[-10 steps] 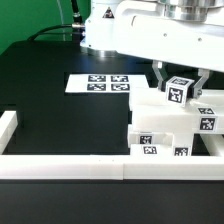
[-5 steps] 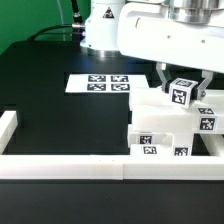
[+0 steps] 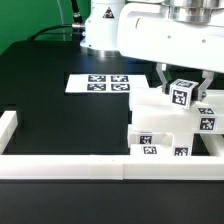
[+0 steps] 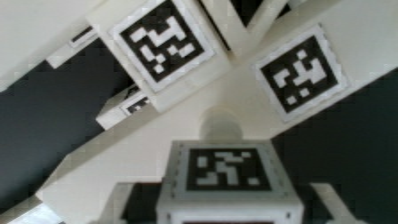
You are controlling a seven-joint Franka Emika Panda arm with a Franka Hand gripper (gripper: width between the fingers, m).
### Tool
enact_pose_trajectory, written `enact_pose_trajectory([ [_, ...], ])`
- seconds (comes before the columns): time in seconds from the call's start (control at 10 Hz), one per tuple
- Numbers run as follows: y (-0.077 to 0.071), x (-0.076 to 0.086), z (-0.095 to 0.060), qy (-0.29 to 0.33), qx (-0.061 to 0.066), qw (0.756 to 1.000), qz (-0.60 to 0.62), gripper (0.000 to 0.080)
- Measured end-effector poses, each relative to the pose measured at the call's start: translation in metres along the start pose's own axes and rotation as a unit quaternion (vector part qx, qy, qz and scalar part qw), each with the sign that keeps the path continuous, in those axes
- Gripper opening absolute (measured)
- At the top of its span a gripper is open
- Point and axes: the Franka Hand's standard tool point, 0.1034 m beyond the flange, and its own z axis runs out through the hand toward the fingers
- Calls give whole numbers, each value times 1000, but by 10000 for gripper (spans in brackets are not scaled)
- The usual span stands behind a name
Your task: Assemble chair
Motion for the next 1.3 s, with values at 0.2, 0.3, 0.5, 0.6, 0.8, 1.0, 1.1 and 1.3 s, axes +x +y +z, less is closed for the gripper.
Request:
enact_pose_trajectory([
  [0.2,3,-3,0,-1,0,1000,4,284],
  [0.3,2,-3,-1,-1,0,1000,4,284],
  [0.5,2,-3,0,-1,0,1000,4,284],
  [0.6,1,-4,0,-1,0,1000,7,284],
  [0.8,-1,3,0,17,8,1000,15,284],
  [1.0,-1,4,0,19,8,1000,15,284],
  [1.1,-1,5,0,19,9,1000,15,284],
  [1.3,-3,2,0,18,9,1000,17,284],
])
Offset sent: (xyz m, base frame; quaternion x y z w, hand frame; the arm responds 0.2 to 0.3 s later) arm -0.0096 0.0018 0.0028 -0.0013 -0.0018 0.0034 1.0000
